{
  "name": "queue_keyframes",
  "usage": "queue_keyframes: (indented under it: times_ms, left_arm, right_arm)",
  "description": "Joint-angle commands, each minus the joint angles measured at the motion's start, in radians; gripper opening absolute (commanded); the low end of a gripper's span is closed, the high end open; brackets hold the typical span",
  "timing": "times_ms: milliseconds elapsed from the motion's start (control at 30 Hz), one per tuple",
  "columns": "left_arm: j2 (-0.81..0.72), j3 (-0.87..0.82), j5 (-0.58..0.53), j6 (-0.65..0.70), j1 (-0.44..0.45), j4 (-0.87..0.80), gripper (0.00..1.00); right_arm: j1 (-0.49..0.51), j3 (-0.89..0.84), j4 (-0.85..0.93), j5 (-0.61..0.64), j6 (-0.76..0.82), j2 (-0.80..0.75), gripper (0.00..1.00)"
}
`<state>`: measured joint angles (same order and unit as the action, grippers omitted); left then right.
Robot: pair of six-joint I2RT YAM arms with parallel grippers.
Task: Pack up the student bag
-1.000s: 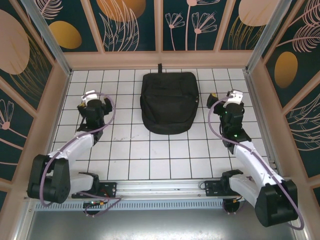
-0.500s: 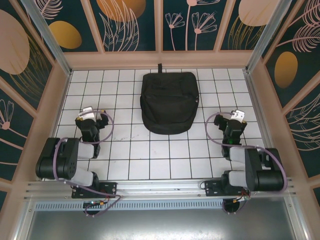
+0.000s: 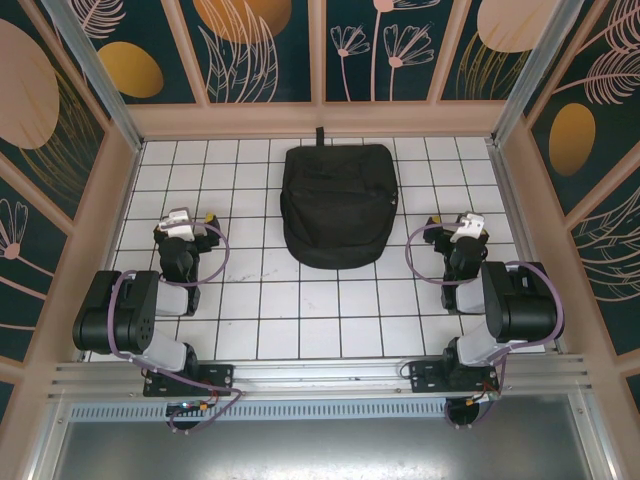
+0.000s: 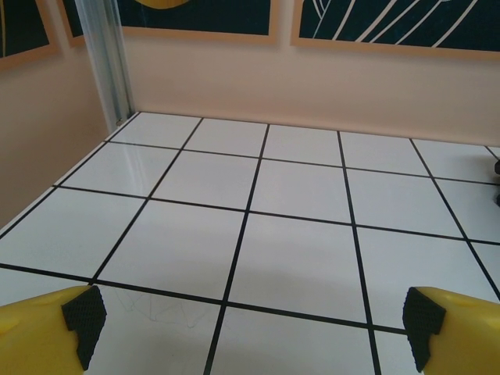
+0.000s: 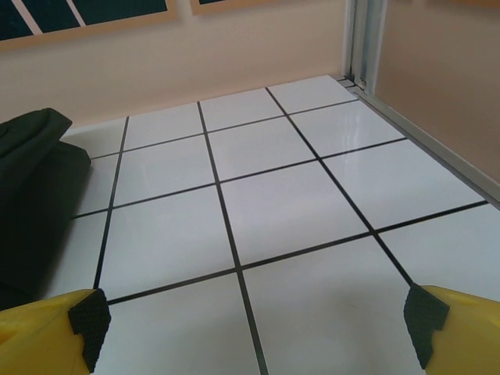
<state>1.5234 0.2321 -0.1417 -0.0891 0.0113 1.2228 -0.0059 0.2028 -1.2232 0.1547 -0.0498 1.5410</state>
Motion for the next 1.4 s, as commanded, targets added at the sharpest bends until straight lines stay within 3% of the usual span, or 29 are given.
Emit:
queue_keyframes:
  times_ms: [0, 367, 467, 500, 600, 1367]
  left_arm:
    - [-0.004, 0.005, 0.013, 0.015, -0.004, 0.046, 0.99]
    - [-0.004, 0.004, 0.013, 0.013, -0.005, 0.048, 0.99]
    - [-0.011, -0.021, 0.088, 0.039, -0.004, 0.09, 0.99]
    - [-0.012, -0.029, 0.093, 0.043, -0.005, 0.101, 0.99]
    - [-0.003, 0.004, 0.047, 0.023, -0.005, 0.046, 0.99]
    - [-0.003, 0.008, 0.023, 0.016, -0.005, 0.042, 0.99]
  right_arm:
    - [0.0, 0.014, -0.057, -0.023, 0.011, -0.001, 0.99]
    - [-0.018, 0.001, -0.074, -0.059, 0.005, -0.006, 0.99]
    - [-0.051, -0.122, -0.298, -0.236, 0.033, -0.016, 0.99]
    - [-0.057, -0.118, -0.295, -0.249, 0.027, -0.011, 0.99]
    - [-0.07, 0.024, -0.033, -0.225, 0.004, -0.002, 0.99]
    - [-0.025, 0.035, -0.014, -0.172, 0.039, -0.001, 0.99]
